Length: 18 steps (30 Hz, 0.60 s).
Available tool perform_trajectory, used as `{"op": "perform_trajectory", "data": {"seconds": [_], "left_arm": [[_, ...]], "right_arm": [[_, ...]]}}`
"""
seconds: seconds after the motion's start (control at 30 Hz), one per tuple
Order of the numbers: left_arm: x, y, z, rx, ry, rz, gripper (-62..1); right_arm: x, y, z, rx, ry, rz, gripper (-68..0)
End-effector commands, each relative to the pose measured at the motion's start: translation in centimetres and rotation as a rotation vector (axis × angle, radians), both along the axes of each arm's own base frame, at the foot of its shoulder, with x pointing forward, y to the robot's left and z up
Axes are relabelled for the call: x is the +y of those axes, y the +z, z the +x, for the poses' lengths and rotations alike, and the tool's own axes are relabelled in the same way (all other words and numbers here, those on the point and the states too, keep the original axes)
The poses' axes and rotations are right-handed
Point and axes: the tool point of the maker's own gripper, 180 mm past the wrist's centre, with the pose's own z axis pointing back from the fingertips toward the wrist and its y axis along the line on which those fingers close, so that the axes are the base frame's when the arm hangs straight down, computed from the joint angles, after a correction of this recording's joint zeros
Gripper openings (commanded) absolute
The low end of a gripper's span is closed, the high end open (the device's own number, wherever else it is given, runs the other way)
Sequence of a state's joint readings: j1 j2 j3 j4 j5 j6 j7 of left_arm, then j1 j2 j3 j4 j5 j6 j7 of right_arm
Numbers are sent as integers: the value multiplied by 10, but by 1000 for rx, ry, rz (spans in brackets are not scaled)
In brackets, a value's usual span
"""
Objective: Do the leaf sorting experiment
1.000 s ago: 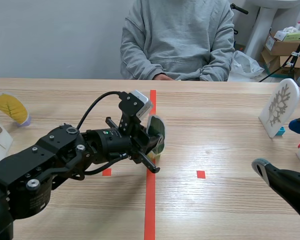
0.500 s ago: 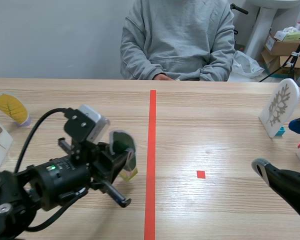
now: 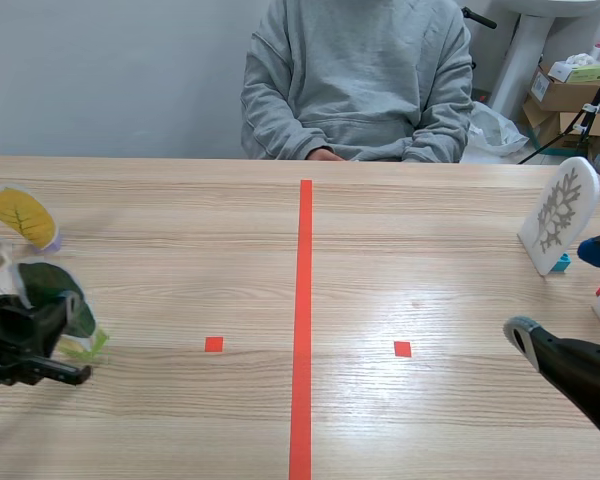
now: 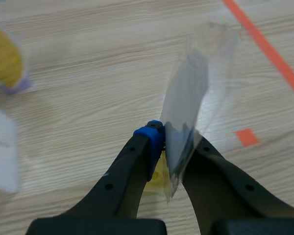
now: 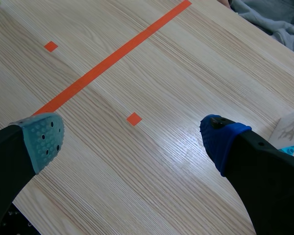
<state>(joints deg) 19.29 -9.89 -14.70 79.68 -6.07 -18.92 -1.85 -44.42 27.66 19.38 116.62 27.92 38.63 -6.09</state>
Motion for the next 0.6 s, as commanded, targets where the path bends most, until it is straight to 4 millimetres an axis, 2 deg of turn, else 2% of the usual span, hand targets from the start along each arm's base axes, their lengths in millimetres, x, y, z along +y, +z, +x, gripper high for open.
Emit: {"op": "perform_trajectory", "data": {"seconds": [0.0, 0.1, 0.23, 0.4, 0.57], "left_arm": [[17, 2, 6, -21, 26, 18, -569], [48, -7, 9, -7, 87, 39, -569], [79, -10, 20, -16, 159, 18, -569], [101, -12, 38, -26, 220, 8, -569], [114, -17, 52, -32, 273, -5, -569]], "right_arm": [[1, 8, 5, -29, 6, 16, -109], [1, 8, 5, -30, 6, 17, -109], [1, 8, 5, -30, 6, 17, -109], [1, 7, 4, -28, 6, 15, -109], [1, 7, 4, -27, 5, 14, -109]]}}
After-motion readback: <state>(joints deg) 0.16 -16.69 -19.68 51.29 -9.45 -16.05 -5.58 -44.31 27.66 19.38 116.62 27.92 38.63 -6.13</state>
